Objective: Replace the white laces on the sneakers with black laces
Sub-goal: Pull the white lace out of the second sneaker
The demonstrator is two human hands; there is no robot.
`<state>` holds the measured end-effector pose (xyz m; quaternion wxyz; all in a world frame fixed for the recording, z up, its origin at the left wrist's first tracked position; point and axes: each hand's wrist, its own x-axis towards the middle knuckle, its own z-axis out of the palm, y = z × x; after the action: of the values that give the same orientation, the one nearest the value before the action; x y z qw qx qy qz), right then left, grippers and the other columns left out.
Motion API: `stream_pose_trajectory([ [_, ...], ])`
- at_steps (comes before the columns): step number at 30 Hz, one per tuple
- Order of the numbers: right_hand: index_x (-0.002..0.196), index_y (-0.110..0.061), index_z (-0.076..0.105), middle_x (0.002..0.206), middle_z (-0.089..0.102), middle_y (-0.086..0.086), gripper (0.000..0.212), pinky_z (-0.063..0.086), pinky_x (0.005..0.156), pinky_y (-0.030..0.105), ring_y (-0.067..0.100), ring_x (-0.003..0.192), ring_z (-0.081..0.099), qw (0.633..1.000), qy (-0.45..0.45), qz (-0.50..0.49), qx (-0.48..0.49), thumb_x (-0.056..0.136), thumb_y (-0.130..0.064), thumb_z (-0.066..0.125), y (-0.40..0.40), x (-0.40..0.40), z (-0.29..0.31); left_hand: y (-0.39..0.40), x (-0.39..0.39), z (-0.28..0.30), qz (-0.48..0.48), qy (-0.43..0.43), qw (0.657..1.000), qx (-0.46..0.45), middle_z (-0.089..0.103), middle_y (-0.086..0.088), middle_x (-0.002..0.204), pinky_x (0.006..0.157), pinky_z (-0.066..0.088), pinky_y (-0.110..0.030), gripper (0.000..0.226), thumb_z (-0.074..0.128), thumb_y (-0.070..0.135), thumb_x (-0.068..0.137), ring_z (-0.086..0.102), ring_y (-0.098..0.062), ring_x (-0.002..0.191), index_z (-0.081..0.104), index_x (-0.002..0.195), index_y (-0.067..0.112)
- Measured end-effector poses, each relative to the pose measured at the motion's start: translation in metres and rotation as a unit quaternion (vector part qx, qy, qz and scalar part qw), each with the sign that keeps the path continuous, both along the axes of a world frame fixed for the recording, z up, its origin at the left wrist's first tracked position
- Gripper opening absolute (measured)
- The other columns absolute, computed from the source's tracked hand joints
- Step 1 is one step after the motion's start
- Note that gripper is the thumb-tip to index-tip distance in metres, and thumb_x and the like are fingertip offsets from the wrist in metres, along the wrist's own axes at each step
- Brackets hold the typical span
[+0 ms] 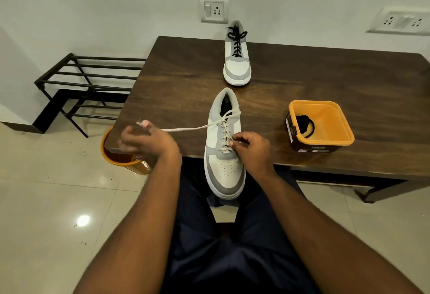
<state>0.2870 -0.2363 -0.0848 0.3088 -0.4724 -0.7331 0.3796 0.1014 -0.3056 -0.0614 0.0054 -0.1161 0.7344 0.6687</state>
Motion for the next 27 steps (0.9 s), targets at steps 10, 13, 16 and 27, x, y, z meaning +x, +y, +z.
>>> stream_pose_trajectory([
  [10,0.067,0.011,0.059,0.149,0.029,-0.021,0.021,0.045,0.085,0.012,-0.019,0.11,0.049,0.944,-0.039,0.26,-0.199,0.086,0.003,0.06,-0.006,0.041,0.011,-0.01,0.062,-0.05,-0.521,0.232,0.818,-0.081,0.055,0.002,0.135,0.104,0.044,-0.044,0.047,0.06,0.029,0.092,0.052,-0.015,0.124,0.052,0.137,0.016],
  [13,0.065,-0.002,0.064,0.142,0.053,0.007,0.028,0.045,0.091,0.013,-0.006,0.116,0.055,0.95,0.026,0.215,-0.224,0.092,-0.007,0.059,0.0,0.044,0.017,-0.012,0.066,-0.044,-0.523,0.227,0.82,-0.045,0.056,0.007,0.127,0.102,0.045,-0.035,0.04,0.052,0.026,0.096,0.053,-0.009,0.118,0.055,0.134,0.015],
  [16,0.094,-0.011,0.071,0.111,0.07,-0.001,0.007,0.055,0.09,0.033,0.008,0.099,0.066,0.985,0.049,0.095,-0.133,0.089,-0.014,0.066,0.011,0.028,0.015,-0.007,0.064,-0.042,-0.506,0.266,0.815,-0.096,0.06,0.003,0.121,0.095,0.047,-0.042,0.027,0.057,0.027,0.091,0.057,-0.014,0.112,0.063,0.115,0.016],
  [27,0.123,-0.022,0.065,0.104,0.054,-0.009,0.032,0.049,0.083,0.029,0.006,0.084,0.055,0.985,-0.073,0.133,0.084,0.091,-0.021,0.063,0.028,-0.014,0.024,-0.027,0.059,0.008,-0.425,-0.067,0.876,0.218,0.066,-0.017,0.081,0.056,0.056,-0.034,0.027,0.044,0.01,0.099,0.063,-0.025,0.054,0.056,0.076,0.003],
])
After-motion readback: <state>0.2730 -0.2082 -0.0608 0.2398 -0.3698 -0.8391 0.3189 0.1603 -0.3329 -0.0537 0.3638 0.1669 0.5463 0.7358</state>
